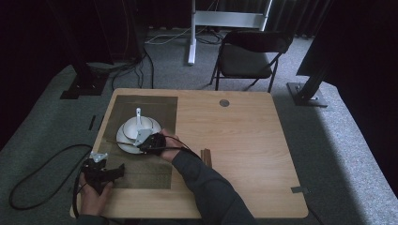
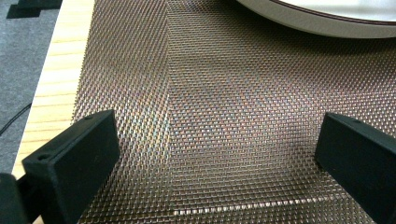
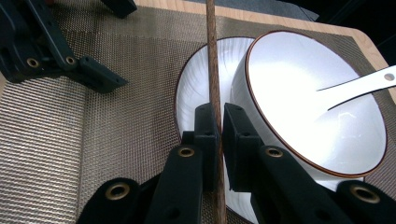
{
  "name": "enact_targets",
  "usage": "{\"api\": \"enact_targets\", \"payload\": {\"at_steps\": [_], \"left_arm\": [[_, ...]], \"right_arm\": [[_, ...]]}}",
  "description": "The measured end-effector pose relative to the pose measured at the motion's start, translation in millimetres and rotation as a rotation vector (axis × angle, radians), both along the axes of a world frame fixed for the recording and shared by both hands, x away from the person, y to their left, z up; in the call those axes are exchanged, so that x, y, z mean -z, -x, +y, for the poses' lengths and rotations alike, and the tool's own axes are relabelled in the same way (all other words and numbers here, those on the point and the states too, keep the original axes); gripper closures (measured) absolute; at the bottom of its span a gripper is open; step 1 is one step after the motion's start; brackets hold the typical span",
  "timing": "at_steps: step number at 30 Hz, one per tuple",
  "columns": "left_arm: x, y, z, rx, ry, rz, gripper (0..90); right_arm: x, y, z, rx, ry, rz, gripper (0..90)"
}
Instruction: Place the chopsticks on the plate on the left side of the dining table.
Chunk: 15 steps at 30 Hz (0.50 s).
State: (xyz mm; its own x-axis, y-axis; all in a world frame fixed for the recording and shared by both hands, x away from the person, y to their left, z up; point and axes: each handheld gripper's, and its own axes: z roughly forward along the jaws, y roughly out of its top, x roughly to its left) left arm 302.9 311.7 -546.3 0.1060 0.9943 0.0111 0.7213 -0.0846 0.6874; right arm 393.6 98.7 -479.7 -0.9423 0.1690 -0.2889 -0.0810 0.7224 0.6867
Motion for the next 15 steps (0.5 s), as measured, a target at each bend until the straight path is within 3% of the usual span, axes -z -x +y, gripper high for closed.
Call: {"api": "enact_targets", "payload": {"at_steps": [15], "left_arm": [[0.1, 0.0, 0.0, -0.001, 0.0, -0.002, 0.2]], "right_arm": [[9.8, -6.6, 2.7, -0.005, 0.024, 0.03, 84.4]]}}
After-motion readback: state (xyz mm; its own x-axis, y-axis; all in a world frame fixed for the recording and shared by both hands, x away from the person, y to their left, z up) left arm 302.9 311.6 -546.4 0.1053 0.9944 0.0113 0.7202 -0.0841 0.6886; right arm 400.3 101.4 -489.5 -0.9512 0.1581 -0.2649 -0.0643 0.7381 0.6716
